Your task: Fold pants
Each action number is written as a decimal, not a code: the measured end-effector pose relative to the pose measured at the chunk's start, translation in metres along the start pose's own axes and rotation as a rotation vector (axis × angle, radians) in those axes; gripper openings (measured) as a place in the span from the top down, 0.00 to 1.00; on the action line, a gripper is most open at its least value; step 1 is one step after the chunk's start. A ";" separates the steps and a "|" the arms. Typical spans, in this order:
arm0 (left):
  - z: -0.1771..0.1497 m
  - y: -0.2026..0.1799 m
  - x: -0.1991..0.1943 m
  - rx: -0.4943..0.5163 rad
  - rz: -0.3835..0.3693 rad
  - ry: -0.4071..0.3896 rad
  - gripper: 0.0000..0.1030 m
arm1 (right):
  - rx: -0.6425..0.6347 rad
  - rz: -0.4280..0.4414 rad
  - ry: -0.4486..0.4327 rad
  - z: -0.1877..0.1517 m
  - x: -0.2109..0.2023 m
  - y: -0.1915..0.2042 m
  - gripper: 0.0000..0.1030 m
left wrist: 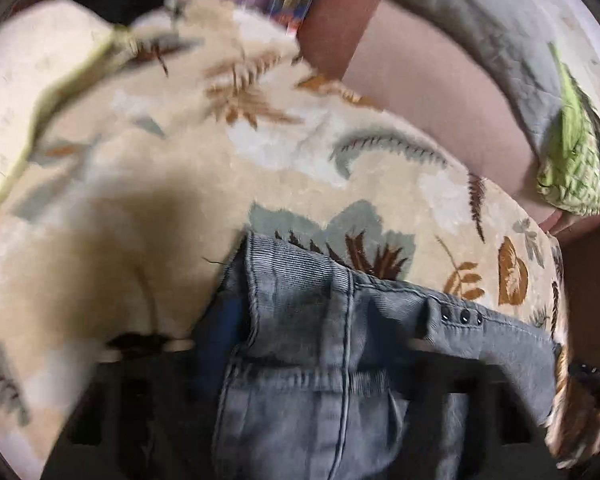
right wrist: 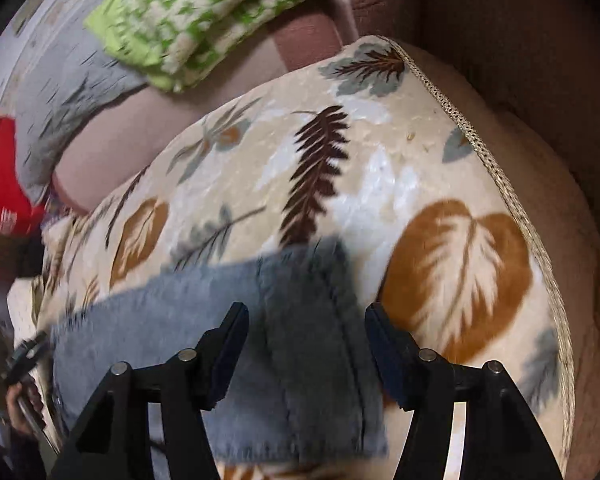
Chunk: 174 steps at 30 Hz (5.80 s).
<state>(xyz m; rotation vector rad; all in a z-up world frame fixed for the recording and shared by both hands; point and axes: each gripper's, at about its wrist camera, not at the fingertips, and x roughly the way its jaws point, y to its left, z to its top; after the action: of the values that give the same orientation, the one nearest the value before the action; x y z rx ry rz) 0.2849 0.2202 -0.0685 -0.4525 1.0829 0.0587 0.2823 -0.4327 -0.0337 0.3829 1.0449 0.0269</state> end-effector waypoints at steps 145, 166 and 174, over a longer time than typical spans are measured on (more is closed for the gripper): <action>-0.252 -0.027 -0.142 0.389 0.256 -0.329 0.15 | -0.077 0.102 -0.139 -0.219 -0.106 0.057 0.31; -0.269 -0.032 -0.102 0.461 0.223 -0.263 0.13 | -0.331 -0.312 0.059 -0.187 -0.020 0.039 0.31; -0.266 -0.033 -0.108 0.446 0.203 -0.262 0.13 | -0.171 -0.183 -0.106 -0.198 -0.110 0.043 0.29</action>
<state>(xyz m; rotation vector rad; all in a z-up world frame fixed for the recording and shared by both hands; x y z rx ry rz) 0.0193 0.1066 -0.0680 0.0679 0.8478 0.0519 0.0656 -0.3562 -0.0148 0.1311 0.9613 -0.0663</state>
